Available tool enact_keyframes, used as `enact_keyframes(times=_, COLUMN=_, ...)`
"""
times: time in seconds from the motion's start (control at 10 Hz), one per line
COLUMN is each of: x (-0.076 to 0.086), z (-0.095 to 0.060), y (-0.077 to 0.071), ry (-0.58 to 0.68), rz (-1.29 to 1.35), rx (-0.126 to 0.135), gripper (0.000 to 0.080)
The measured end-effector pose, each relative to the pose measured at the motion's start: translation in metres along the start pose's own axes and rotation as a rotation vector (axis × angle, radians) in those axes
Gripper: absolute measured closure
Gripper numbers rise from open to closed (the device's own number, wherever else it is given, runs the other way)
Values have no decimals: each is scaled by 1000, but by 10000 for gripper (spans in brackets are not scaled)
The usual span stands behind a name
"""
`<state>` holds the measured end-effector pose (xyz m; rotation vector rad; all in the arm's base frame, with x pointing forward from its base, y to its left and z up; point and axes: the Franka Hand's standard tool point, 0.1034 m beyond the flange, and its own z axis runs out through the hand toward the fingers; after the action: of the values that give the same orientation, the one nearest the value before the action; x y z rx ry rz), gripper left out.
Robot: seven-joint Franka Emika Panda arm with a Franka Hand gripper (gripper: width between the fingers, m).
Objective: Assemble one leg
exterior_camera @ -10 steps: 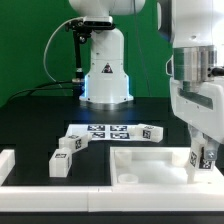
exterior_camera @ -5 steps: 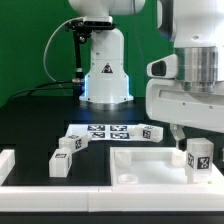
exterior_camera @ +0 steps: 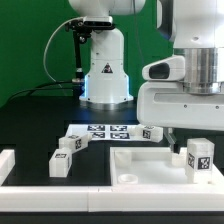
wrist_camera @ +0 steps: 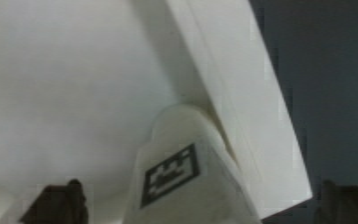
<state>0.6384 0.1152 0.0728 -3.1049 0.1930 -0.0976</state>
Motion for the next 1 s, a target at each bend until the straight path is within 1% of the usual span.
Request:
enact_keyframes(times=0.1, x=2, z=-1, y=-2, ry=13, rz=-33, rx=3, gripper=187)
enact_keyframes(times=0.2, x=2, z=0, y=-1, ry=11, rz=6, rx=1, gripper=187)
enact_keyframes(times=0.4, x=2, z=1, y=-1, ry=11, rz=21, rx=1, gripper=478)
enact_keyframes(times=0.5, x=2, z=1, y=0, ry=10, rz=106, rx=1, gripper=478)
enact_keyframes(times=0.6, x=2, z=1, y=0, ry=11, rz=181, rx=1, gripper=515)
enact_keyframes(times=0.7, x=2, z=1, y=0, ry=11, rz=251, rx=1, gripper=515)
enact_keyframes(times=0.8, x=1, z=1, y=-1, ry=15, rz=429, rx=-8, gripper=515)
enact_keyframes(times=0.9, x=0, z=1, y=-2, ry=23, rz=569, rx=-24, gripper=515)
enact_keyframes(times=1.0, x=0, z=1, y=-2, ry=22, rz=708, rx=-21, gripper=515)
